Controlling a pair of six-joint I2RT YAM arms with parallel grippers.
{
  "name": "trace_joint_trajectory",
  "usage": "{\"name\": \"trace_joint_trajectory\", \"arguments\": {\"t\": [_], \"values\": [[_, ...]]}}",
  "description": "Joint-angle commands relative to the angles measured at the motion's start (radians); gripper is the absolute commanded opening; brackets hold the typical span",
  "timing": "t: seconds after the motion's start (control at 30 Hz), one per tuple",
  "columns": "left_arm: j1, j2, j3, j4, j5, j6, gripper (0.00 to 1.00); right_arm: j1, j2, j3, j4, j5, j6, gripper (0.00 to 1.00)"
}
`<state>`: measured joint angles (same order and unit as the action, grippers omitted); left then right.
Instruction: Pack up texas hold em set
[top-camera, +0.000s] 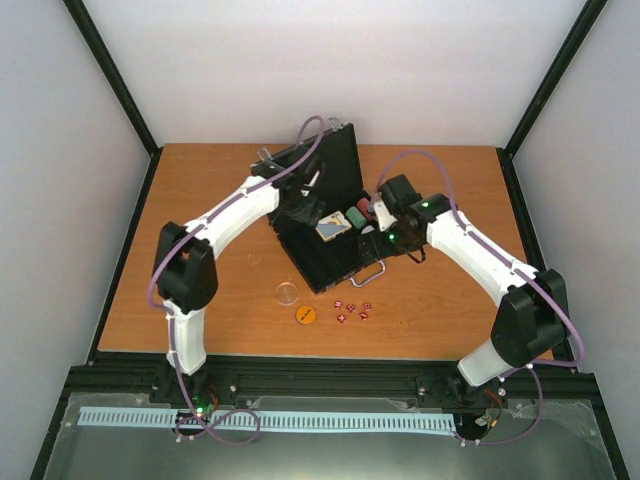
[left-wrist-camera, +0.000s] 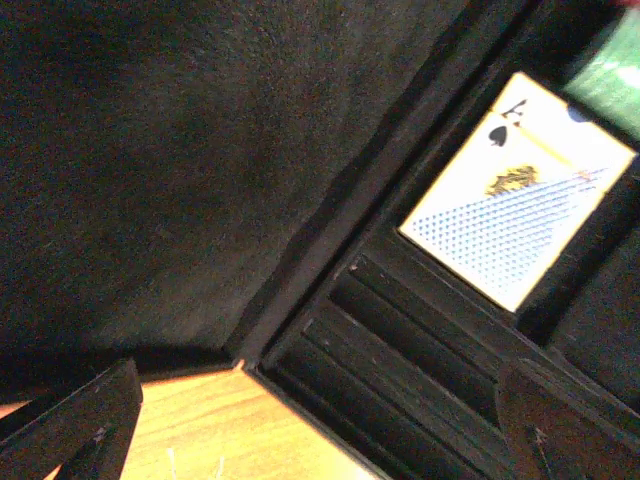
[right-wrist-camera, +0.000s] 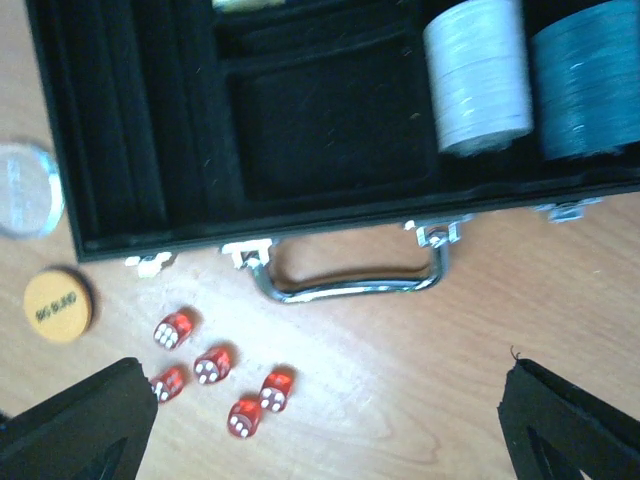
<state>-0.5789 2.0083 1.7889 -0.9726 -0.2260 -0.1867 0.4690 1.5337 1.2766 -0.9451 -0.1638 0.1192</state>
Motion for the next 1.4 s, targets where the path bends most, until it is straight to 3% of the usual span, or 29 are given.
{"name": "trace_joint_trajectory", "arguments": {"t": [0.0, 0.2, 0.33, 0.47, 0.73, 1.37], "values": [[0.021, -0.136, -0.101, -0.029, 0.064, -0.014, 1.00, 0.082, -0.012, 0.026, -0.091, 0.052, -0.033, 0.95], [0.086, -0.304, -0.385, 0.017, 0.141, -0.053, 1.00, 0.161, 0.020, 0.022, -0.121, 0.061, -0.022, 0.94], [0.118, -0.379, -0.475, 0.020, 0.145, -0.043, 1.00, 0.232, 0.074, 0.022, -0.117, 0.076, -0.013, 0.92], [0.129, -0.399, -0.484, 0.013, 0.129, -0.036, 1.00, 0.294, 0.119, 0.003, -0.083, 0.084, -0.006, 0.88], [0.129, -0.396, -0.469, 0.001, 0.139, -0.032, 1.00, 0.303, 0.152, -0.053, 0.005, 0.021, 0.013, 0.62], [0.129, -0.398, -0.476, -0.026, 0.134, -0.013, 1.00, 0.358, 0.201, -0.150, 0.082, 0.042, 0.051, 0.46]]}}
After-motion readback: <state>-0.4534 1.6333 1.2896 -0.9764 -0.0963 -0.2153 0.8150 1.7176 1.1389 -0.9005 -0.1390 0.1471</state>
